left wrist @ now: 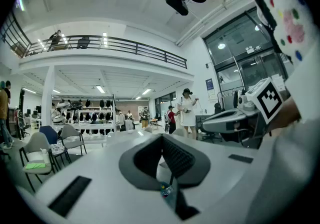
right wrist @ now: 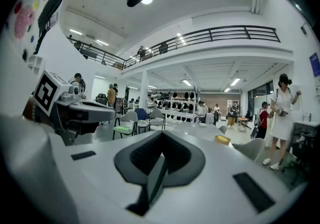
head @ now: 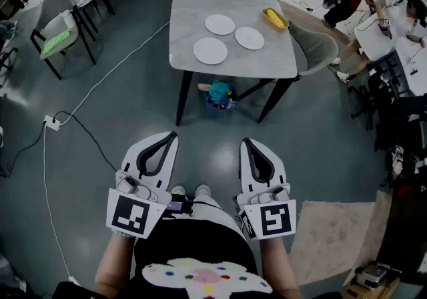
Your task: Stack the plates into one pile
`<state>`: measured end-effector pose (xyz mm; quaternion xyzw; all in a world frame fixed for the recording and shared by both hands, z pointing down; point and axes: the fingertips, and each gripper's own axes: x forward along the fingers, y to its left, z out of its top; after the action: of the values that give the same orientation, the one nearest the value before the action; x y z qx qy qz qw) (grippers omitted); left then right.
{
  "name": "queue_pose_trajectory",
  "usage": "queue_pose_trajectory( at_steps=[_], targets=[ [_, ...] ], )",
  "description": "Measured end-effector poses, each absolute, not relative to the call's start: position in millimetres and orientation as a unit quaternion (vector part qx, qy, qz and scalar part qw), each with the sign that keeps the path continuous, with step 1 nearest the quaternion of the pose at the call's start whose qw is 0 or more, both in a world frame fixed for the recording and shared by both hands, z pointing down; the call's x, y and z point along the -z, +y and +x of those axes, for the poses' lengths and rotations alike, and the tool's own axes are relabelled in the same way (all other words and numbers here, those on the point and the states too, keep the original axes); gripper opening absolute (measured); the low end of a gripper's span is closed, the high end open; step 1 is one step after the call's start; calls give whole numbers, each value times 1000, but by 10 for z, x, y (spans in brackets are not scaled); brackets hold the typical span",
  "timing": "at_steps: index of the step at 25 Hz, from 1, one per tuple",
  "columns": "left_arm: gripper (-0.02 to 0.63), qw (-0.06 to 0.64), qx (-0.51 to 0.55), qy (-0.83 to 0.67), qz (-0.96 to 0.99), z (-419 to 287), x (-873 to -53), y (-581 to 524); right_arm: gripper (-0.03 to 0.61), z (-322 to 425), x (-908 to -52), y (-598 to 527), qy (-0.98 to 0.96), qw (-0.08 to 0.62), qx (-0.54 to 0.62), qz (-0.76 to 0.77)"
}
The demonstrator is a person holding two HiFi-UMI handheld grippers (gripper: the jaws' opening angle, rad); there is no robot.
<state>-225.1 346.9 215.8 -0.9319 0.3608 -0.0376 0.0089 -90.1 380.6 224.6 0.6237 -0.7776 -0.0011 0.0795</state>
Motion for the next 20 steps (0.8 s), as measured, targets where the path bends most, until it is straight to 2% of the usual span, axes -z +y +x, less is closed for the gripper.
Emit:
queue_pose_trajectory(
  at_steps=[11,16,18,20],
  targets=[
    [11,10,43,359,-932,-2192,-2209,3422,2,-845,-2300,3764,-778,80,-6,623],
    [14,-6,44,378,-925,-2189,-2248,3354,2,-718,-2318,3748,-771,37,-48,635],
    [41,-8,48,371,-927,-2144,-2273,3346,0,-675,-2336,3739,-770,34,-53,635],
    [100,-7,53,365,-929,-2090,-2295,3341,46,-648,-2359,3718,-773,34,-56,631]
  ],
)
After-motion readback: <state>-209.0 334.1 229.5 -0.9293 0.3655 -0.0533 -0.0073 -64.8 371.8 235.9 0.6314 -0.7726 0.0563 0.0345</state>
